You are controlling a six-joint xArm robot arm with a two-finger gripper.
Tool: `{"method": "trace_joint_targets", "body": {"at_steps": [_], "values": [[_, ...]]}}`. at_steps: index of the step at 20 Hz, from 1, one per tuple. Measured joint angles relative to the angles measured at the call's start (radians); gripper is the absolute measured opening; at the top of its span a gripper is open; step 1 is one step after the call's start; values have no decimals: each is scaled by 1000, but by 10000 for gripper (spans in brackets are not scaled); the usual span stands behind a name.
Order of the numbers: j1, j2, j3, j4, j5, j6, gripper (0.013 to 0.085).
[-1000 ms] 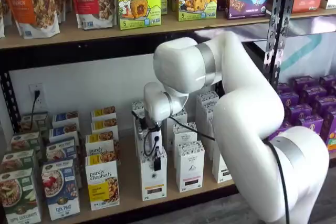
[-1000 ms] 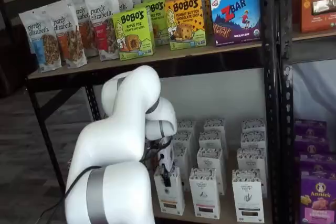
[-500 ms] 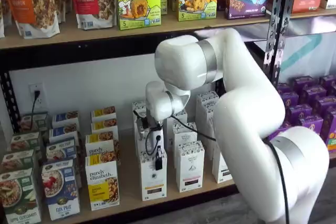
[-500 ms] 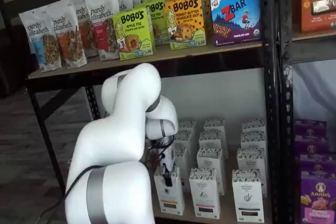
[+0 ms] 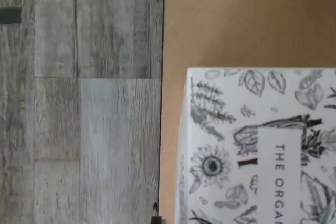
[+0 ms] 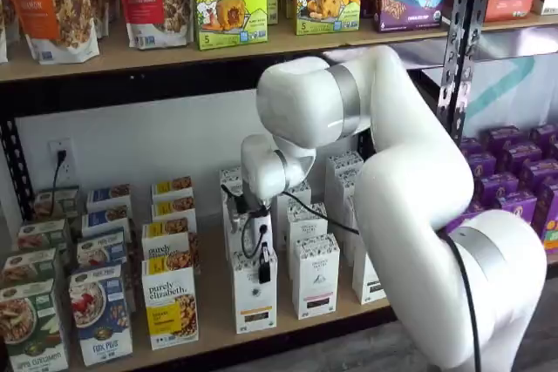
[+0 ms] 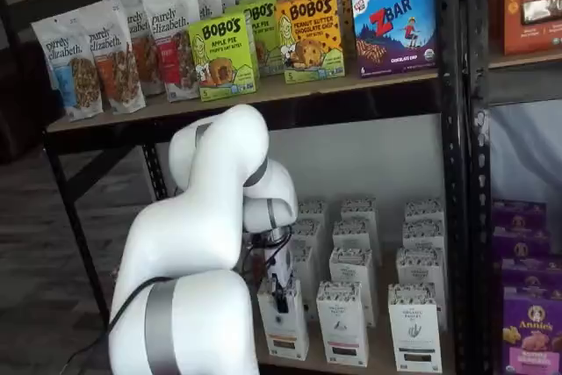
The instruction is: Pick up the white box with a yellow strip in the middle, on the bottom shelf, the fourth box from the left
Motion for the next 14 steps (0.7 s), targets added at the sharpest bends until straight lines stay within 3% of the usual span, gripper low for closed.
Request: {"method": "trace_joint_targets", "body": {"at_steps": [5, 9, 10, 12, 14], "values": [[-1, -8, 20, 0, -22, -1, 690], [-2, -16, 31, 11, -25, -11, 570], [-2, -18, 33, 12, -25, -12, 570], [-1, -21, 38, 14, -25, -12, 490], [0, -24, 42, 14, -21, -11, 490]]}}
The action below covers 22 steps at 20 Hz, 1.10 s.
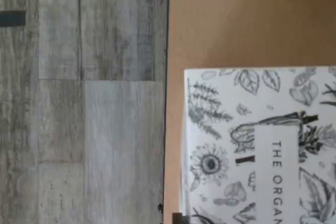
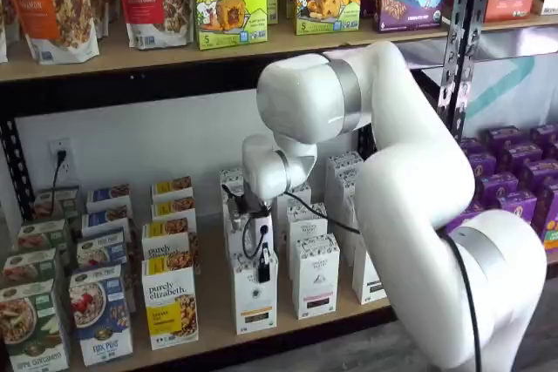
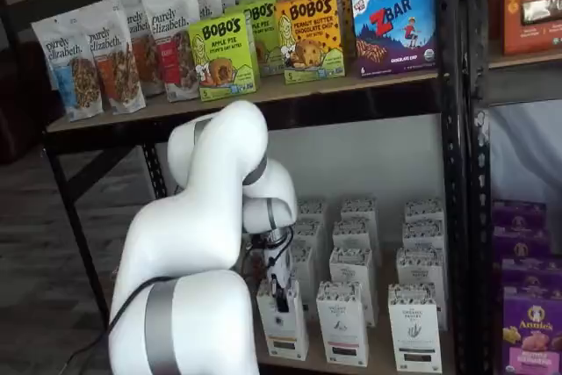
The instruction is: Pick up the white box with a yellow strip in the middle, on the bottom shelf, the fourth box from the left
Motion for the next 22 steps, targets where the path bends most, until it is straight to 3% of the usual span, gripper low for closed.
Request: {"method": "trace_joint_targets", "body": {"at_steps": [8, 22], "values": [[11, -32, 56, -29, -21, 35, 490], [36, -206, 327, -96, -132, 121, 490]]}}
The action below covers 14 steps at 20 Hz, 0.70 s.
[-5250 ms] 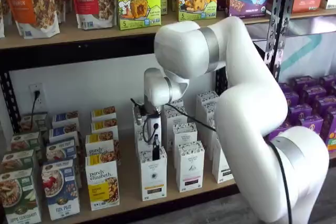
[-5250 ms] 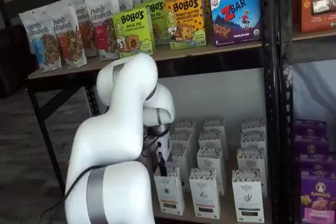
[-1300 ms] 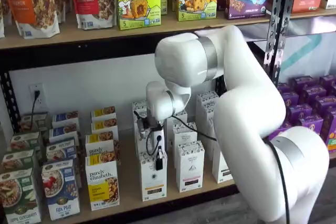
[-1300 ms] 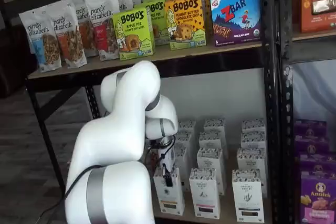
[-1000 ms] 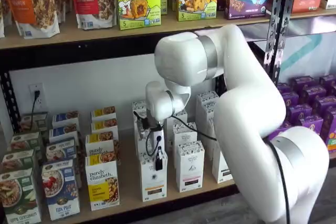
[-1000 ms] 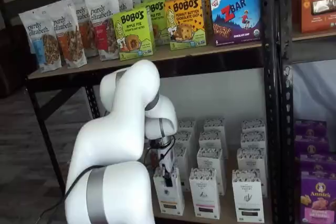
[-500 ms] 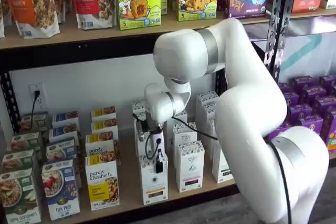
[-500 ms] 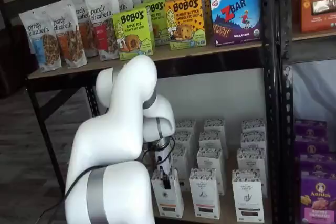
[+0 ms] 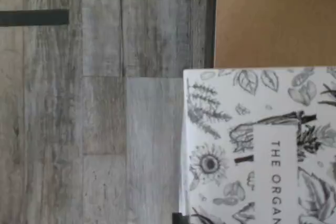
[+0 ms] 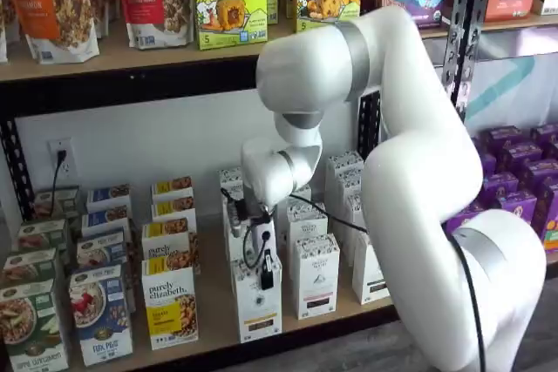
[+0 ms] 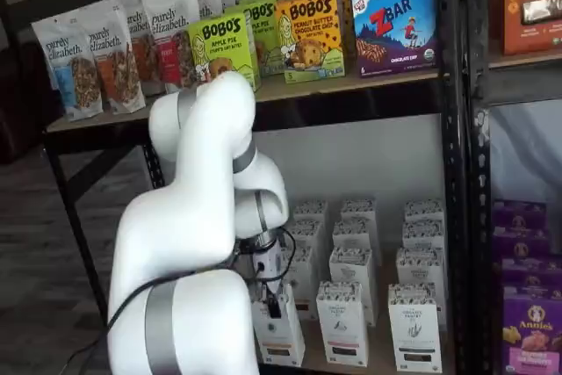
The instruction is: Pick up the white box with a yellow strip in the middle, on the bottom shelf, the fourth box from the left
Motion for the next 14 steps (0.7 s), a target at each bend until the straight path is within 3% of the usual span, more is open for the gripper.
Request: {"method": "trace_joint_targets", "body": {"at_steps": [6, 10, 14], "values": [[4, -106, 132, -29, -32, 30, 490], [9, -167, 184, -8, 6, 17, 490], [12, -228, 238, -36, 20, 46, 490]]}}
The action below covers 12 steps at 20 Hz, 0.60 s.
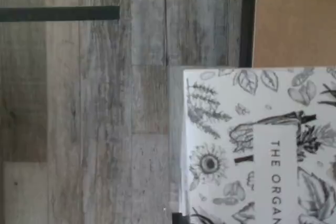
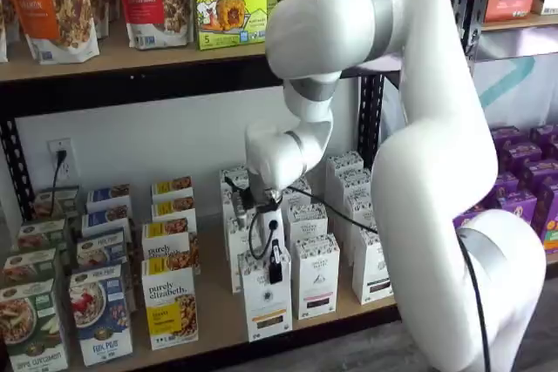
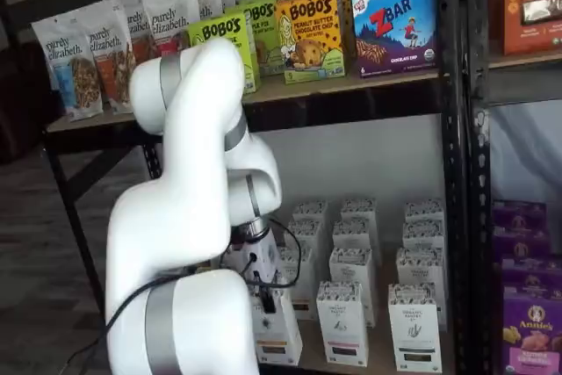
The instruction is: Pick up the white box with a yellow strip in the middle, on the bottom shelf, the fourth box from the left
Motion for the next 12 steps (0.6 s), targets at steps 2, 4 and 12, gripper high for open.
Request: {"method": "trace_joint_targets", "body": {"at_steps": [2, 4, 12], "values": [[0, -29, 27, -2, 3, 2, 490], [2, -57, 51, 8, 11, -5, 490], [18, -200, 170, 11, 68, 7, 490]]}}
